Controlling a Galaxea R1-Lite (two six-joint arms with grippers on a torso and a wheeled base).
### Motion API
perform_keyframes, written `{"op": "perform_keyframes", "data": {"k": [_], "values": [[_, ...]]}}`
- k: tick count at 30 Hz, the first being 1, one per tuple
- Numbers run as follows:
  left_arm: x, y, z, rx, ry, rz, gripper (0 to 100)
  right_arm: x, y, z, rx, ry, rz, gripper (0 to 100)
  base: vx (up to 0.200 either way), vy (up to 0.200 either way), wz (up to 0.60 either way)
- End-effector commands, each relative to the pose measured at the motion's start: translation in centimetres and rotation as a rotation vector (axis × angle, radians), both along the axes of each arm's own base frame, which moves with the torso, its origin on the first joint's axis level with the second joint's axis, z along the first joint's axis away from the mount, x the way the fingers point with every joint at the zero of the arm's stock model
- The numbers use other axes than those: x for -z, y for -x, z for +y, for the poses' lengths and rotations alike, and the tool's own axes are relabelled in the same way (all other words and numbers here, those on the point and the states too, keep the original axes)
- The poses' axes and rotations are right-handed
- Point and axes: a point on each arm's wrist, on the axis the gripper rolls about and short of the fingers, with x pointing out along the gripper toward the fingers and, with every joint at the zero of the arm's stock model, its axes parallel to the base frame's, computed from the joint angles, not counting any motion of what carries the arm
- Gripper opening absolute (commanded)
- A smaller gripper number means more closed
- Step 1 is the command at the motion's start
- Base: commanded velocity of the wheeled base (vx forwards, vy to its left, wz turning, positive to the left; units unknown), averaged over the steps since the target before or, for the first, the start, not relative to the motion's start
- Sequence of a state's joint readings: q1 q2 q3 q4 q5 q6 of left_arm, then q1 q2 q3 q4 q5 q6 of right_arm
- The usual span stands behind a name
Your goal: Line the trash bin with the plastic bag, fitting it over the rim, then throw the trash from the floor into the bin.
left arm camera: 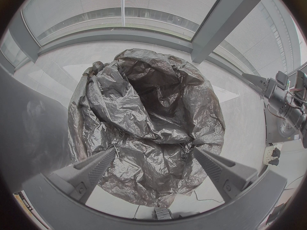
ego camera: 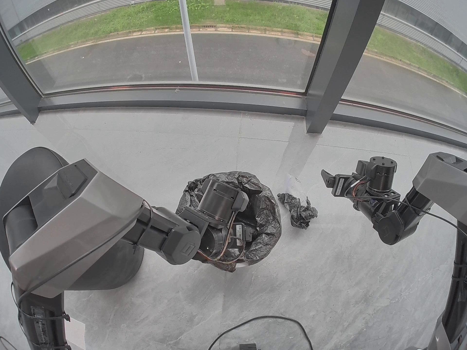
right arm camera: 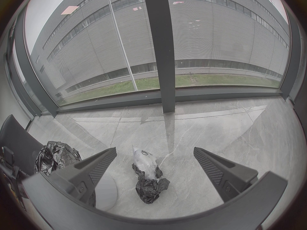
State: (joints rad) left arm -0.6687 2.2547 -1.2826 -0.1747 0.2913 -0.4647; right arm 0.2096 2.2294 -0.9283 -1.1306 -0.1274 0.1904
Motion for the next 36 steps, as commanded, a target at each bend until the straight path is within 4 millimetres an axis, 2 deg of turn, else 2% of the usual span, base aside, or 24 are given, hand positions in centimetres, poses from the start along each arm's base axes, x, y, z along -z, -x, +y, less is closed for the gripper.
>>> {"op": "perform_keyframes", "data": {"k": [1, 10, 22, 32, 34, 36], "values": [[1.4, -0.8, -0.2, -0.010, -0.008, 0.014, 100, 0.1, -0.1, 0.0, -0.001, 0.000, 0.001, 100, 0.000, 0.000, 0.00], [2.7, -2.5, 0.2, -0.039, -0.012, 0.018, 100, 0.3, -0.2, 0.1, -0.001, 0.001, 0.006, 100, 0.000, 0.000, 0.00], [3.8, -3.3, 0.4, -0.055, -0.017, 0.028, 100, 0.4, -0.2, 0.1, -0.001, 0.002, 0.007, 100, 0.000, 0.000, 0.00], [3.4, -3.3, 0.4, -0.057, 0.007, 0.003, 100, 0.4, -0.2, 0.1, -0.001, 0.001, 0.006, 100, 0.000, 0.000, 0.00], [2.4, -3.2, 0.5, -0.071, 0.033, -0.008, 100, 0.4, -0.2, 0.1, -0.001, 0.001, 0.006, 100, 0.000, 0.000, 0.00], [0.6, -2.8, 0.6, -0.083, 0.070, -0.030, 100, 0.4, -0.2, 0.1, -0.002, 0.001, 0.007, 100, 0.000, 0.000, 0.00]]}}
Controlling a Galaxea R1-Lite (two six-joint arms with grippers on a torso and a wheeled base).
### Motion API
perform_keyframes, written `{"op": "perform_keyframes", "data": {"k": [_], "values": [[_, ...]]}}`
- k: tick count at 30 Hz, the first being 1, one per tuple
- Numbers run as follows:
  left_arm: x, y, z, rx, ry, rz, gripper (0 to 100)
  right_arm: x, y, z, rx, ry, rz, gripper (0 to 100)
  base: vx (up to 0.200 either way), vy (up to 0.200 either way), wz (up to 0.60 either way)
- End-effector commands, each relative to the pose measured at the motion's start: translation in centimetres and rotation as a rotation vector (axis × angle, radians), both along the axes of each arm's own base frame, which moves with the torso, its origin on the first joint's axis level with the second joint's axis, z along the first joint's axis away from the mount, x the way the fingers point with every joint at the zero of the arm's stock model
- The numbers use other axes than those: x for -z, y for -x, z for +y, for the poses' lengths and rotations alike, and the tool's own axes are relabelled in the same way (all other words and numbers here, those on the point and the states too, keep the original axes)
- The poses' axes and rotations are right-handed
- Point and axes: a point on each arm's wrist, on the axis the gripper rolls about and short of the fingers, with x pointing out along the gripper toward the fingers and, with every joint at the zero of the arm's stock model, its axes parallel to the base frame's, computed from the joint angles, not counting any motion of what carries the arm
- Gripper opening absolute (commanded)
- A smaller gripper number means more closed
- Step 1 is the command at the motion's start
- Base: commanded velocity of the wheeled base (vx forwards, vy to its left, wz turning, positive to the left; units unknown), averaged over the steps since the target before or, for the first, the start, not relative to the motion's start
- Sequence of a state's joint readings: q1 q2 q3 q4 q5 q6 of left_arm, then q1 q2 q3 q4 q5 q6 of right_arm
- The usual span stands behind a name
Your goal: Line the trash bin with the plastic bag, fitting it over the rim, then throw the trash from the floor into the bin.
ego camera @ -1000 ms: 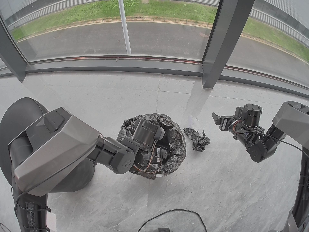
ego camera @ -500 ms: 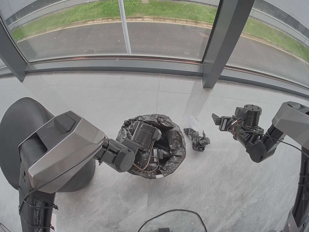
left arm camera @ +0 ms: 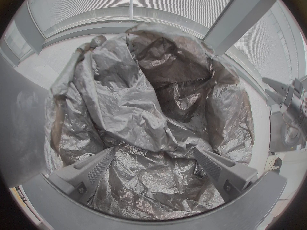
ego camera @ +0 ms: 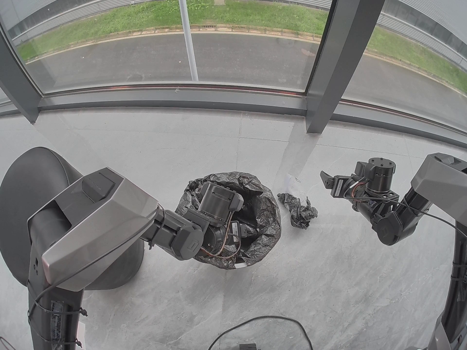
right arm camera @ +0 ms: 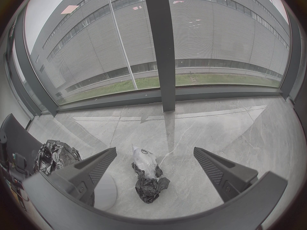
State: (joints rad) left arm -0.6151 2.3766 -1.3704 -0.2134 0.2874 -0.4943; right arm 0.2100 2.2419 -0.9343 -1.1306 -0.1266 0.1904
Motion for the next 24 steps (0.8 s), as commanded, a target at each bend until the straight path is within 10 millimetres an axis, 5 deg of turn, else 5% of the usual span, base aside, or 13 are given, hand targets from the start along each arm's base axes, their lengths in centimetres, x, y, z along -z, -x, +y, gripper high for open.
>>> {"op": "perform_keyframes", "data": {"k": [1, 7, 11, 24], "values": [[-3.5, 1.0, 0.1, -0.013, 0.063, -0.048, 100, 0.0, 0.0, 0.0, 0.001, 0.000, -0.001, 100, 0.000, 0.000, 0.00], [-7.9, 4.2, -0.4, 0.038, 0.113, -0.100, 100, 0.1, -0.1, 0.0, 0.001, 0.001, 0.001, 100, 0.000, 0.000, 0.00], [-9.0, 4.9, -0.5, 0.055, 0.139, -0.120, 100, 0.0, -0.1, 0.0, 0.002, -0.002, -0.013, 100, 0.000, 0.000, 0.00], [-3.1, 0.5, 0.5, 0.009, 0.212, -0.099, 100, 0.4, -0.5, 0.0, 0.001, -0.012, -0.058, 100, 0.000, 0.000, 0.00]]}}
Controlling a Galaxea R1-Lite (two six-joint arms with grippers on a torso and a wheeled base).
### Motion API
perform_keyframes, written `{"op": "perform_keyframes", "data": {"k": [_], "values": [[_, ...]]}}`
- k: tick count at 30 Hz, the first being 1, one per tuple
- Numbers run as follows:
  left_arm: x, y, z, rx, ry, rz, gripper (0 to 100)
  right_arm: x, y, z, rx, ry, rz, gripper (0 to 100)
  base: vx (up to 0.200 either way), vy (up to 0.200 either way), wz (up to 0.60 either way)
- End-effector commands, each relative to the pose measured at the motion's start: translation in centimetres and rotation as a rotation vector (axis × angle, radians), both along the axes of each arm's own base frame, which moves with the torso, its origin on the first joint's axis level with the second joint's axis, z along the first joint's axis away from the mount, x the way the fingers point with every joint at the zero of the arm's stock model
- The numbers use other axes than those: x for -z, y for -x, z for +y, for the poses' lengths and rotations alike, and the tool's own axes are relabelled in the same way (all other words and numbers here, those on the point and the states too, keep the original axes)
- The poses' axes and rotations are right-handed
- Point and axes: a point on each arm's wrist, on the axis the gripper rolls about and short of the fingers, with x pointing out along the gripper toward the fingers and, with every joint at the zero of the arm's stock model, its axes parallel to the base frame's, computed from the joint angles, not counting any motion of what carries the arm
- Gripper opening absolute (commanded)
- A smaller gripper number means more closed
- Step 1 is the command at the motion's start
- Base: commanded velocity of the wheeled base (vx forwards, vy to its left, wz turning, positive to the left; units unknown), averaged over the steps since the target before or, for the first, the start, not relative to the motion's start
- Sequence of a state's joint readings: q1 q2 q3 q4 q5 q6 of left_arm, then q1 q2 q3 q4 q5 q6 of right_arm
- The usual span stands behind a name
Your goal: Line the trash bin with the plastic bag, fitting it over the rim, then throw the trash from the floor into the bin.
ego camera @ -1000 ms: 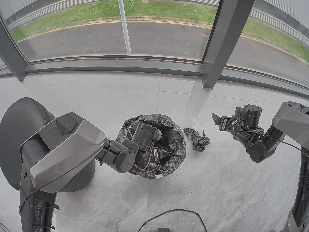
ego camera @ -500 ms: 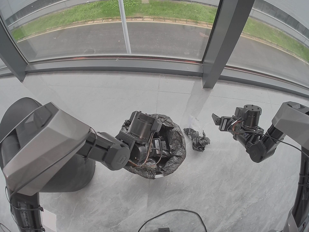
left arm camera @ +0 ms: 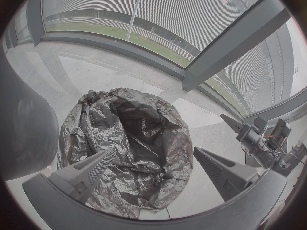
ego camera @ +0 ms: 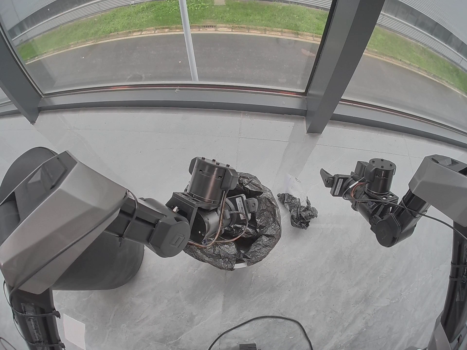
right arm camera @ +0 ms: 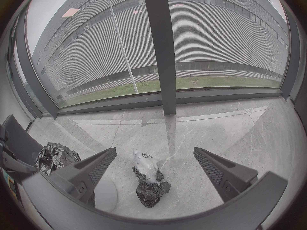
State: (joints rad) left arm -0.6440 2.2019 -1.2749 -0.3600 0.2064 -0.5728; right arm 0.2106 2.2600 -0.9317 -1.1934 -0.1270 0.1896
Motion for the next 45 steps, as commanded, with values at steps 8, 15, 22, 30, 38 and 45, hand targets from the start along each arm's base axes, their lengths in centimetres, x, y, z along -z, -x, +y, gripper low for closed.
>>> {"op": "perform_keyframes", "data": {"k": [8, 15, 22, 30, 38, 45], "values": [[5.2, -3.7, 2.4, -0.057, -0.018, 0.042, 100, -1.5, -0.4, 0.5, -0.008, -0.005, -0.064, 100, 0.000, 0.000, 0.00], [7.3, -6.2, 4.6, -0.088, -0.039, -0.034, 100, -3.0, 0.7, 0.8, -0.011, -0.005, -0.061, 100, 0.000, 0.000, 0.00], [7.1, -6.1, 4.7, -0.092, -0.020, -0.036, 100, -3.0, 1.1, 1.5, 0.005, 0.004, -0.056, 100, 0.000, 0.000, 0.00], [1.9, -2.8, 3.4, -0.057, 0.099, -0.123, 100, -2.9, 1.6, 1.9, 0.017, 0.028, -0.046, 100, 0.000, 0.000, 0.00], [-5.0, 3.5, 3.7, -0.004, 0.228, -0.177, 100, -2.5, 0.9, 2.5, 0.005, 0.043, 0.001, 100, 0.000, 0.000, 0.00], [-9.3, 7.0, 9.5, -0.013, 0.265, -0.195, 100, -2.2, -2.7, 4.1, 0.037, 0.063, 0.042, 100, 0.000, 0.000, 0.00]]}}
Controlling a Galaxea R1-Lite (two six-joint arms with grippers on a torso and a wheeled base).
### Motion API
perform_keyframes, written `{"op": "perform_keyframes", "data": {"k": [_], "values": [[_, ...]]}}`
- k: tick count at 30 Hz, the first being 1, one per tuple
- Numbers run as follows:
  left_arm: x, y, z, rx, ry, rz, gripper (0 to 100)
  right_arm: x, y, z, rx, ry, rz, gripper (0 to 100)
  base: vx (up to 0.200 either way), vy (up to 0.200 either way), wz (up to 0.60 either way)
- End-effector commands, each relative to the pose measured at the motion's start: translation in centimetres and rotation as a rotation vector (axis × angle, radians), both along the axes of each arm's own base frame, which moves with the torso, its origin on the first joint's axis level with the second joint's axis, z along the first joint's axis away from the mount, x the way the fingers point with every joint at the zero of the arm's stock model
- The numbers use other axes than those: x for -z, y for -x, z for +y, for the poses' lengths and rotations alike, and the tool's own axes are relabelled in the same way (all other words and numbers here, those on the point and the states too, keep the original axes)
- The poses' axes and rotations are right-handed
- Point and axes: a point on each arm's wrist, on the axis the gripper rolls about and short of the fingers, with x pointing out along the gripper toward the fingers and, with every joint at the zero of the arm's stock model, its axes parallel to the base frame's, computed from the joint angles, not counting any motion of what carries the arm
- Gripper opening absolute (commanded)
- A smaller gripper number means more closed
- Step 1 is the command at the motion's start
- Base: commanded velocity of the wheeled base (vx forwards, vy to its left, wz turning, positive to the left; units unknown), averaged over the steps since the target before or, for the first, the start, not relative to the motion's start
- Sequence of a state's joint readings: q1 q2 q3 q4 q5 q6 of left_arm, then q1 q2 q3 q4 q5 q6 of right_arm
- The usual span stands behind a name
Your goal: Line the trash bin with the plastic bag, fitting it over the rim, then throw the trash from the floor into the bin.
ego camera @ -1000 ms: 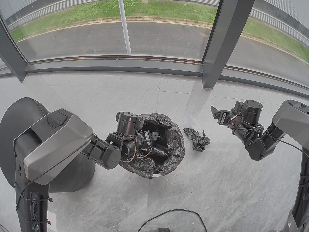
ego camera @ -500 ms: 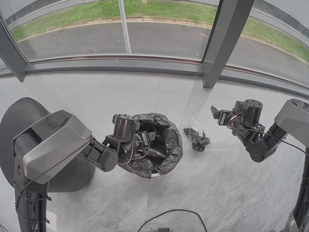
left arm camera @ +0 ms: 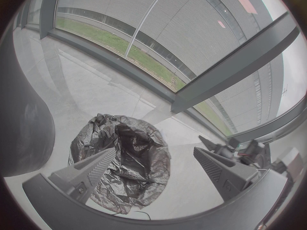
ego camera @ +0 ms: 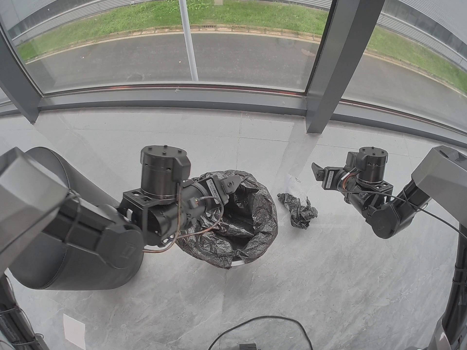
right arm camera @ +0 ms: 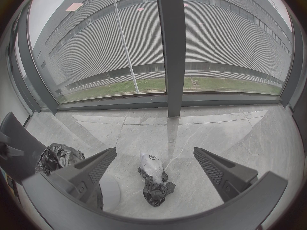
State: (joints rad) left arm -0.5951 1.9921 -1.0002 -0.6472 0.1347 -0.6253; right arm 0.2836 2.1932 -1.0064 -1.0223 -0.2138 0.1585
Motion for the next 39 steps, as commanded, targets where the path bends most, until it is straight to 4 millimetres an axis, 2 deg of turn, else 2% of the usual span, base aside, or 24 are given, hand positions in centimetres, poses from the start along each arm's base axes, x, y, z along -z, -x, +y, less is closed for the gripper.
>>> {"op": "perform_keyframes", "data": {"k": [1, 2, 3, 4, 6, 8, 11, 15, 19, 25, 32, 36, 39], "values": [[-5.4, 4.3, 6.1, -0.012, 0.074, -0.053, 100, 0.5, -3.5, 1.5, 0.040, 0.017, 0.022, 100, 0.000, 0.200, 0.00], [-5.7, 4.6, 7.2, -0.021, 0.078, -0.054, 100, 0.5, -3.9, 1.6, 0.048, 0.023, 0.026, 100, 0.000, 0.200, 0.00], [-5.7, 4.6, 7.2, -0.021, 0.078, -0.054, 100, 0.5, -3.9, 1.6, 0.048, 0.023, 0.026, 100, 0.000, 0.200, 0.00], [-6.2, 4.9, 9.8, -0.040, 0.090, -0.047, 100, 0.4, -4.9, 1.9, 0.047, 0.042, 0.035, 100, 0.000, 0.200, 0.00], [-6.5, 5.2, 12.3, -0.045, 0.099, -0.012, 100, 0.4, -5.9, 2.4, 0.046, 0.058, 0.045, 100, 0.000, 0.200, 0.00], [-6.8, 4.9, 14.1, -0.036, 0.094, 0.017, 100, 0.4, -6.7, 2.9, 0.057, 0.070, 0.058, 100, 0.000, 0.000, 0.00], [-7.0, 4.5, 15.8, -0.059, 0.077, 0.032, 100, 0.6, -7.4, 3.8, 0.068, 0.088, 0.100, 100, 0.000, 0.000, 0.00], [-6.9, 4.4, 16.0, -0.070, 0.076, 0.033, 100, 3.0, -8.0, 5.5, 0.047, 0.123, 0.170, 100, 0.000, 0.000, 0.00], [-7.0, 4.6, 16.1, -0.072, 0.080, 0.030, 100, 4.1, -8.5, 6.4, 0.060, 0.135, 0.183, 100, 0.000, 0.000, 0.00], [-6.7, 4.6, 15.9, -0.065, 0.079, 0.041, 100, 4.0, -7.8, 6.2, 0.059, 0.144, 0.196, 100, 0.000, 0.000, 0.00], [-6.6, 4.5, 15.8, -0.061, 0.076, 0.037, 100, 3.7, -7.9, 5.6, 0.071, 0.141, 0.192, 100, 0.000, 0.000, 0.00], [-6.3, 4.5, 15.8, -0.060, 0.077, 0.032, 100, 4.1, -8.1, 5.3, 0.073, 0.160, 0.204, 100, 0.000, 0.000, 0.00], [-6.2, 4.4, 15.8, -0.060, 0.079, 0.023, 100, 5.1, -8.6, 4.9, 0.077, 0.179, 0.212, 100, 0.000, -0.200, 0.00]]}}
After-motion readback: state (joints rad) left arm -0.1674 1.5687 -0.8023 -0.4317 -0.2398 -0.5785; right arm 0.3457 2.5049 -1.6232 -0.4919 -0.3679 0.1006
